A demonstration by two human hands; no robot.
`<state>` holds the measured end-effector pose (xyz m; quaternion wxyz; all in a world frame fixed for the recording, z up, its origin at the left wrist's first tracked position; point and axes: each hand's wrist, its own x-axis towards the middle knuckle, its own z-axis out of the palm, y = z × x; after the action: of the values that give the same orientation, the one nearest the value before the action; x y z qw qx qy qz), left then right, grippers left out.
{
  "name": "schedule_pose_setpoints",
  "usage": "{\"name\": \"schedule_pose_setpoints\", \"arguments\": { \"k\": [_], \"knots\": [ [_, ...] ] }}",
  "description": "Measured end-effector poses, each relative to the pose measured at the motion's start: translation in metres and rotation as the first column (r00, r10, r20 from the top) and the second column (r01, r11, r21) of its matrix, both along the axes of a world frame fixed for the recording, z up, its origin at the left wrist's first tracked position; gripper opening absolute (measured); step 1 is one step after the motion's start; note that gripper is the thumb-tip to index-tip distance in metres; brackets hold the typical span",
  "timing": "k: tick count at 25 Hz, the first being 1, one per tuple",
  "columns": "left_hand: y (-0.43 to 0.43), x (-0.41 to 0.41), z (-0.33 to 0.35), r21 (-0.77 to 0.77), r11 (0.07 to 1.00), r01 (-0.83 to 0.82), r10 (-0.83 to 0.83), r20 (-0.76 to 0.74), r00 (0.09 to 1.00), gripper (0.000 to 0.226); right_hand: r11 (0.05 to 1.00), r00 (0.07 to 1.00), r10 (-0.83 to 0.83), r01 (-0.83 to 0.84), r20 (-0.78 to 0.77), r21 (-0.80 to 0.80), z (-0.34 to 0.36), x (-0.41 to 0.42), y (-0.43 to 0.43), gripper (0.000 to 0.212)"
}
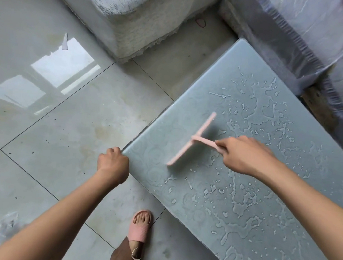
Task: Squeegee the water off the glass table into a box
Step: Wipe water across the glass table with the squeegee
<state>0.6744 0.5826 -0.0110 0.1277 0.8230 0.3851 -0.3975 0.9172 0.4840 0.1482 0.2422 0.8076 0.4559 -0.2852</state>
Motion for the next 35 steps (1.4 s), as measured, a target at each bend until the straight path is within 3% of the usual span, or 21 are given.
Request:
{"name": "schedule_pose_setpoints", "arguments": {
  "k": [4, 7, 14, 16, 19, 22, 24, 27, 32, 35],
  "knots": [
    [0.002, -0.001, 0.003, -0.009, 1.0, -0.004, 0.004, -0.012, 1.0, 0.037, 0.989, 0.99, 0.076, -0.06, -0.118, 0.139, -0.017, -0.037, 0.036, 0.012],
    [0.002, -0.004, 0.004, 0.006, 1.0, 0.013, -0.013, -0.021, 1.0, 0.038, 0.986, 0.991, 0.086, -0.071, -0.098, 0.149, -0.028, -0.042, 0.012, 0.02],
    [0.003, -0.002, -0.001, 0.026, 0.999, -0.045, 0.045, -0.003, 0.999, 0.038, 0.999, 0.999, 0.037, -0.038, -0.012, -0.037, 0.001, -0.006, -0.091, 0.029],
    [0.001, 0.002, -0.001, 0.027, 0.997, -0.072, 0.072, -0.011, 0.997, 0.036, 0.994, 0.995, 0.095, -0.095, 0.002, 0.051, 0.006, -0.013, -0.089, 0.025],
    [0.001, 0.0, -0.005, 0.015, 0.989, -0.149, 0.149, 0.0, 0.989, 0.036, 0.965, 0.984, 0.149, -0.122, -0.099, 0.233, -0.008, -0.048, -0.051, 0.02],
    [0.006, -0.008, -0.007, -0.04, 0.968, -0.248, 0.25, 0.04, 0.967, 0.035, 0.954, 0.965, 0.213, -0.17, -0.155, 0.248, -0.031, -0.084, -0.004, 0.024],
    [0.009, -0.014, -0.009, -0.077, 0.959, -0.274, 0.279, 0.064, 0.958, 0.043, 0.941, 0.962, 0.247, -0.21, -0.114, 0.266, -0.037, -0.087, -0.001, 0.027],
    [0.011, -0.023, -0.012, -0.107, 0.955, -0.277, 0.285, 0.069, 0.956, 0.063, 0.963, 0.971, 0.229, -0.214, -0.075, 0.166, -0.029, -0.067, -0.041, 0.029],
    [0.008, -0.029, -0.014, -0.143, 0.951, -0.274, 0.287, 0.083, 0.954, 0.069, 0.992, 0.992, 0.122, -0.121, 0.023, -0.04, 0.008, -0.034, -0.077, 0.024],
    [0.009, -0.029, -0.014, -0.137, 0.956, -0.26, 0.272, 0.08, 0.959, 0.072, 0.984, 0.994, 0.105, -0.099, -0.034, 0.151, 0.003, -0.057, -0.043, 0.026]
  ]
}}
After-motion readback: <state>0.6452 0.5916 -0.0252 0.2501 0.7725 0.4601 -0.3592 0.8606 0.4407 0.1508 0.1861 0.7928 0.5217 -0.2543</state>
